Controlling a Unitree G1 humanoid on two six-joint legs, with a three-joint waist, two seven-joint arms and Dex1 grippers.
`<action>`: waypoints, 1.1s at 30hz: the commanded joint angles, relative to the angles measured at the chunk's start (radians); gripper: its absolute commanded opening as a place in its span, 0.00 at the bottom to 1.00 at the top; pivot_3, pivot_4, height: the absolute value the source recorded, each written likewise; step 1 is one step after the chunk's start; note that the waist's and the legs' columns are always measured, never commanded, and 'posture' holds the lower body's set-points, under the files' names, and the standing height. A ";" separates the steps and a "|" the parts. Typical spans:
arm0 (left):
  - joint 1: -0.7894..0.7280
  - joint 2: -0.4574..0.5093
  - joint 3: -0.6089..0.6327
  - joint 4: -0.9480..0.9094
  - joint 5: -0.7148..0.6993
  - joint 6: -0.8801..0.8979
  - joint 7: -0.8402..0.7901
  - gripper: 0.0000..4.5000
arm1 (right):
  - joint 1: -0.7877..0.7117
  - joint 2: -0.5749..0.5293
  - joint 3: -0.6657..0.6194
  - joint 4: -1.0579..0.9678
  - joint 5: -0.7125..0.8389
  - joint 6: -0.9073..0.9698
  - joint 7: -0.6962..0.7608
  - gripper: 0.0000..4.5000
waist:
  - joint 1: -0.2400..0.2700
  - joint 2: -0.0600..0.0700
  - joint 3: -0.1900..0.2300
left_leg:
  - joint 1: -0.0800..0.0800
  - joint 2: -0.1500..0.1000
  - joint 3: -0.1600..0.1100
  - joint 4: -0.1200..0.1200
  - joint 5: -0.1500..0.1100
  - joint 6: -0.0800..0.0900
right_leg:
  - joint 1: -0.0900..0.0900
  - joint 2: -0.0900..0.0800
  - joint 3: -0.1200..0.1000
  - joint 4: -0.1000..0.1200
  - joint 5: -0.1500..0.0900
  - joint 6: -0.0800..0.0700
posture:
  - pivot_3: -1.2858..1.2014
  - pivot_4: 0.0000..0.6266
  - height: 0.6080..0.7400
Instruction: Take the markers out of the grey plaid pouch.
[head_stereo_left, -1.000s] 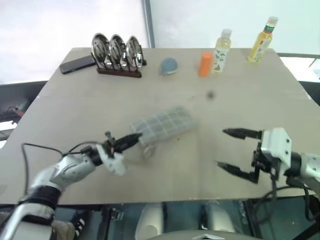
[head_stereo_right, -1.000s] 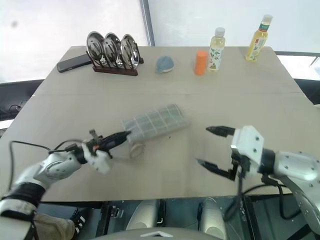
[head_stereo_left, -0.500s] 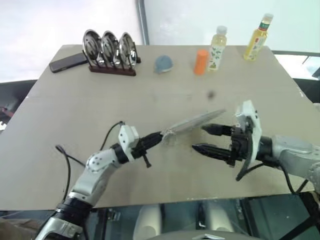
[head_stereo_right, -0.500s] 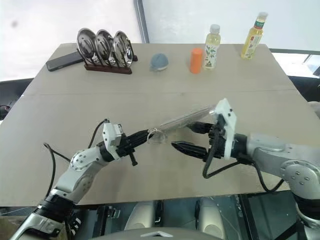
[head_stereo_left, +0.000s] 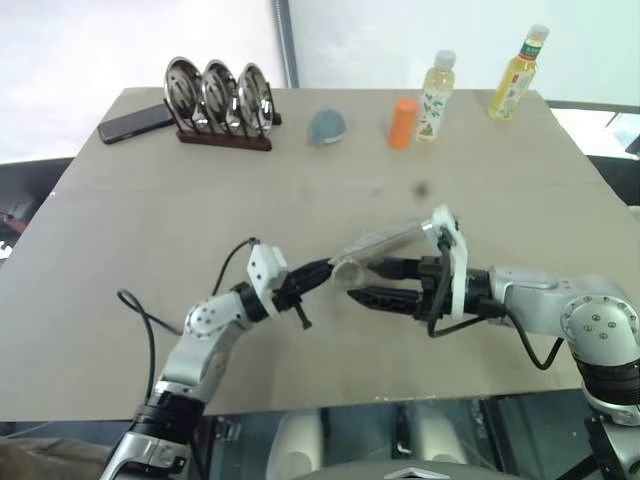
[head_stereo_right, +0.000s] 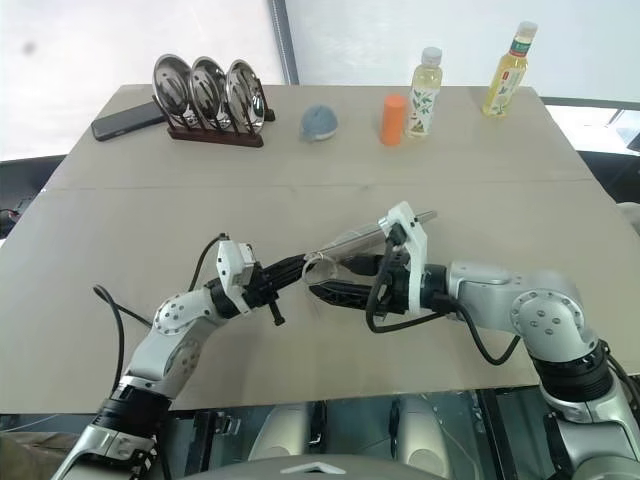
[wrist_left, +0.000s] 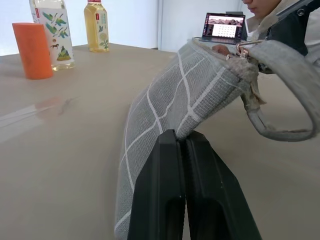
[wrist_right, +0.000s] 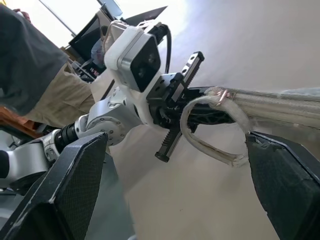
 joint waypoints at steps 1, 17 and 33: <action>-0.024 -0.027 0.022 -0.035 0.030 0.017 0.018 0.01 | -0.030 0.013 -0.005 -0.001 0.042 0.014 0.009 1.00 | 0.000 0.000 0.000 | 0.000 0.000 0.000 0.000 0.000 0.000 | 0.000 0.000 0.000 0.000 0.000 0.000 | 0.52 0.24 1.00; -0.049 -0.100 0.021 -0.081 0.124 0.064 0.059 0.00 | -0.146 0.175 0.045 0.165 -0.118 0.041 0.017 0.91 | 0.000 0.000 0.000 | -0.001 0.000 -0.001 0.000 0.000 0.000 | 0.000 0.000 -0.001 0.000 0.000 0.001 | 0.52 0.24 1.00; -0.013 -0.117 0.084 -0.042 0.106 -0.001 0.015 0.00 | -0.127 0.004 -0.186 0.159 -0.158 0.040 0.103 0.02 | -0.001 0.000 0.000 | -0.002 0.000 -0.001 0.000 0.000 0.000 | -0.001 0.000 -0.001 -0.001 0.000 0.000 | 0.52 0.24 1.00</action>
